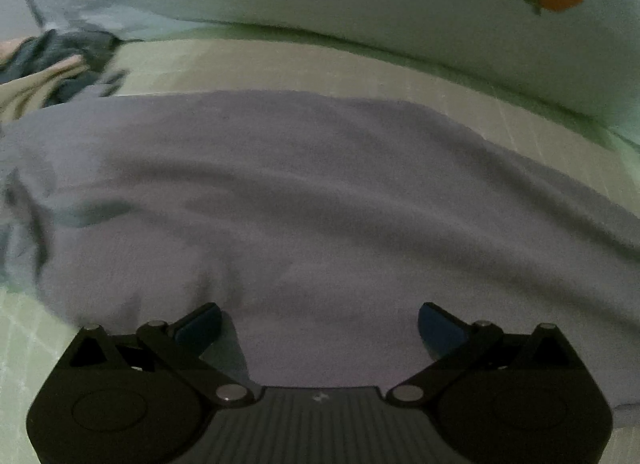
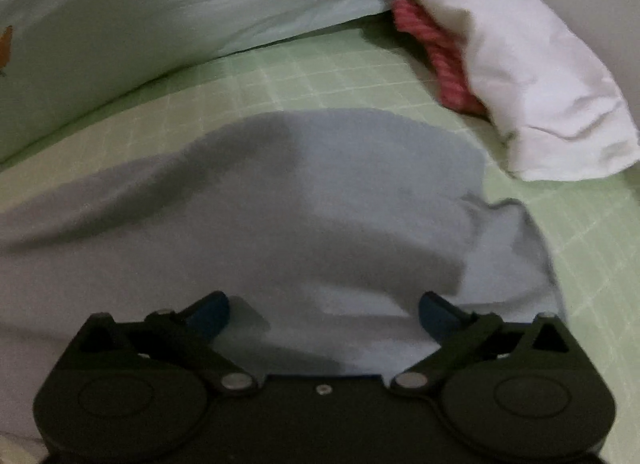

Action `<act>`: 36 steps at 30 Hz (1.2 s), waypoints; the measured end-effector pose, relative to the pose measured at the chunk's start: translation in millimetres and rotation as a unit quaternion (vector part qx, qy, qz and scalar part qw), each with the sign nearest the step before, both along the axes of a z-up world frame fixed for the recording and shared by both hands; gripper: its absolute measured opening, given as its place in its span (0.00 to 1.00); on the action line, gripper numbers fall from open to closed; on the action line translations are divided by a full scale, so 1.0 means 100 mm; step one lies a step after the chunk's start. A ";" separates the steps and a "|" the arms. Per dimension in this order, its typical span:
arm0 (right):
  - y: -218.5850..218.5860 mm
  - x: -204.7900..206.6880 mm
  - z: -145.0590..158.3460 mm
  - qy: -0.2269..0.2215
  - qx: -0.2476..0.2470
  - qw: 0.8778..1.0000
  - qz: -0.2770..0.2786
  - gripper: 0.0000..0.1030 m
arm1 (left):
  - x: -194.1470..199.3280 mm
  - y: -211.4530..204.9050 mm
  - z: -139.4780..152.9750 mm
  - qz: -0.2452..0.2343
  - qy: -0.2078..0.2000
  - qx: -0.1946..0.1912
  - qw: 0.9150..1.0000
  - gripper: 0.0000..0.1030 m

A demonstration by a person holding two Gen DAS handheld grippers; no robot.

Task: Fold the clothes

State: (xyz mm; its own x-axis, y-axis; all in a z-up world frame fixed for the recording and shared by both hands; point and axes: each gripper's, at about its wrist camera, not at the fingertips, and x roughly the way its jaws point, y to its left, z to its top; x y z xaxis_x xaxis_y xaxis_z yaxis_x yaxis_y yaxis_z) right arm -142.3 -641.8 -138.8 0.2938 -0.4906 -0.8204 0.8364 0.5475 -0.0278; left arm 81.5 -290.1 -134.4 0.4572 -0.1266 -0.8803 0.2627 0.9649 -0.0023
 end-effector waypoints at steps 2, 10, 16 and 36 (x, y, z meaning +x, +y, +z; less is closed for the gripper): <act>-0.03 -0.11 -0.01 -0.002 0.002 1.000 -0.015 1.00 | -0.03 0.18 0.07 0.029 -0.004 -0.006 1.000 1.00; 0.14 -0.29 0.09 0.006 0.009 0.999 -0.038 1.00 | -0.18 1.08 0.31 0.129 -0.035 -0.038 0.990 1.00; 0.78 -0.09 0.25 -0.019 0.013 1.000 0.010 1.00 | -0.17 1.70 0.41 0.159 -0.034 -0.054 0.985 1.00; 2.26 0.75 0.25 -0.045 0.082 0.996 0.012 1.00 | 0.95 3.09 0.19 0.190 -0.019 -0.126 0.973 0.91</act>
